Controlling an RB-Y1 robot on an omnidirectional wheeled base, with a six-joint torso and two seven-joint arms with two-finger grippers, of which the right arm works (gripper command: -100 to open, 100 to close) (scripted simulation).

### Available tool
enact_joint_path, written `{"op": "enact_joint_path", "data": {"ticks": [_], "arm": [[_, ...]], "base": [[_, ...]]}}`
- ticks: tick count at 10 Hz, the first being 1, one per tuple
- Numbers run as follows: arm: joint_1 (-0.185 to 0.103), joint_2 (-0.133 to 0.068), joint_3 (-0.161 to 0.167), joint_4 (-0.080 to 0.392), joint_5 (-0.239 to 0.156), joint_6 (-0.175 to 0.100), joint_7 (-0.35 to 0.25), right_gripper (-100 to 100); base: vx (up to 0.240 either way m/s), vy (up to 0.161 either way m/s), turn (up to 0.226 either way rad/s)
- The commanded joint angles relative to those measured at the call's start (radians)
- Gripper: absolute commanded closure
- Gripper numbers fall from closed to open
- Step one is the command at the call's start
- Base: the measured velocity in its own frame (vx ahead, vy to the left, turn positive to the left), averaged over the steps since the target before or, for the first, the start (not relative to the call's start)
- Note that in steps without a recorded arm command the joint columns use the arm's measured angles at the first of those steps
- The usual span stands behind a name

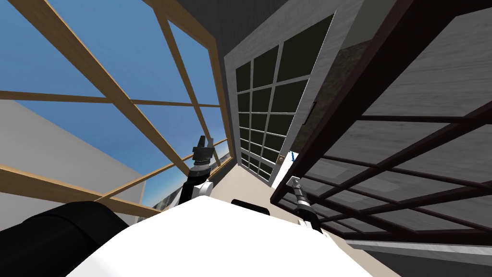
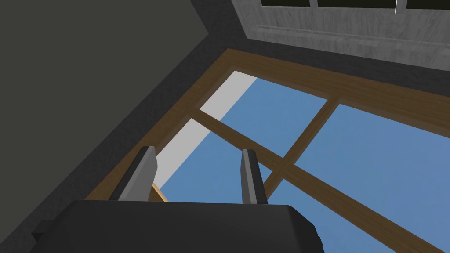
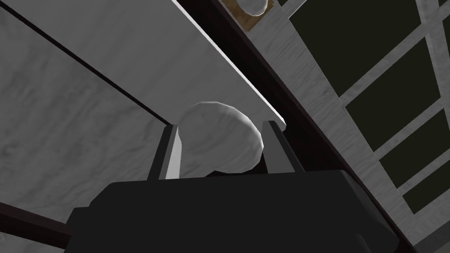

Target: Pull the door open

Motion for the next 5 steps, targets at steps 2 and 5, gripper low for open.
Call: {"op": "enact_joint_path", "data": {"ticks": [2,5], "arm": [[0.001,0.0,0.004,0.004,-0.013,-0.001,-0.054,100],[0.001,-0.003,0.012,0.004,-0.037,0.0,-0.136,100]], "base": [[-0.03,-0.015,0.045],[-0.038,-0.021,0.066]]}}
